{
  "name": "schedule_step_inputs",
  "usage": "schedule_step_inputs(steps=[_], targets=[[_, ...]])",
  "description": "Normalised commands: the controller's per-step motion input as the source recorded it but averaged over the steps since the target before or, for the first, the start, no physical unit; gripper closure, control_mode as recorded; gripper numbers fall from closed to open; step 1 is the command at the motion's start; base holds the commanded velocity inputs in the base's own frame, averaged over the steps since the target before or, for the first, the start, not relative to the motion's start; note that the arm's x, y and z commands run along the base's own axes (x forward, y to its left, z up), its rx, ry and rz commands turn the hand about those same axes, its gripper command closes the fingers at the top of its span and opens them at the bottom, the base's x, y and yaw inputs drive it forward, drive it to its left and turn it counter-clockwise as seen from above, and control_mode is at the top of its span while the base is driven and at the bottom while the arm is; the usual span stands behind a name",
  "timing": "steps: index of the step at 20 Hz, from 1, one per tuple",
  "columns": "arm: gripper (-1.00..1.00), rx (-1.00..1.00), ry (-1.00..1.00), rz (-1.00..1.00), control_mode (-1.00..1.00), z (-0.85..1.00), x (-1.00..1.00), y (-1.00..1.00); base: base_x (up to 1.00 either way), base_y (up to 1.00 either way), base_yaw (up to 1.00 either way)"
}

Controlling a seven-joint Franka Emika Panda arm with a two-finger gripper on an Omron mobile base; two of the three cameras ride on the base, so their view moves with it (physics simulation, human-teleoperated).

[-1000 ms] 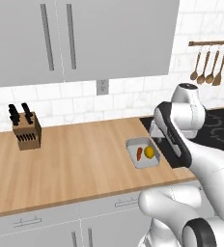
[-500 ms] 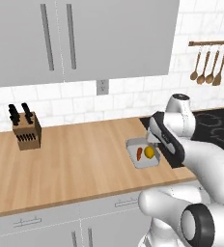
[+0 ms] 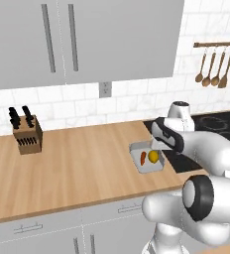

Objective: Take the meat container that has the shrimp and place it on the second highest rack of the freezer. Then take the vegetable container that has the carrot and lemon and place it on the highest rack of the freezer.

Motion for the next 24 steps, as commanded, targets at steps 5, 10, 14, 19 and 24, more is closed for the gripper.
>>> schedule_step_inputs(steps=[5, 10, 14, 19, 24], targets=[[-1.0, 0.0, 0.11, 0.0, -1.0, -0.31, 0.29, 0.0, 0.0, 0.0, 0.0], [-1.0, 0.0, 0.08, 0.0, -1.0, -0.52, 0.11, 0.0, 0.0, 0.0, 0.0], [-1.0, 0.0, 0.05, 0.0, -1.0, -0.6, 0.13, 0.0, 0.0, 0.0, 0.0], [-1.0, 0.0, 0.02, 0.0, -1.0, -0.52, 0.18, 0.0, 0.0, 0.0, 0.0], [-1.0, 0.0, 0.0, 0.0, -1.0, -0.25, 0.05, 0.0, 0.0, 0.0, 0.0]])
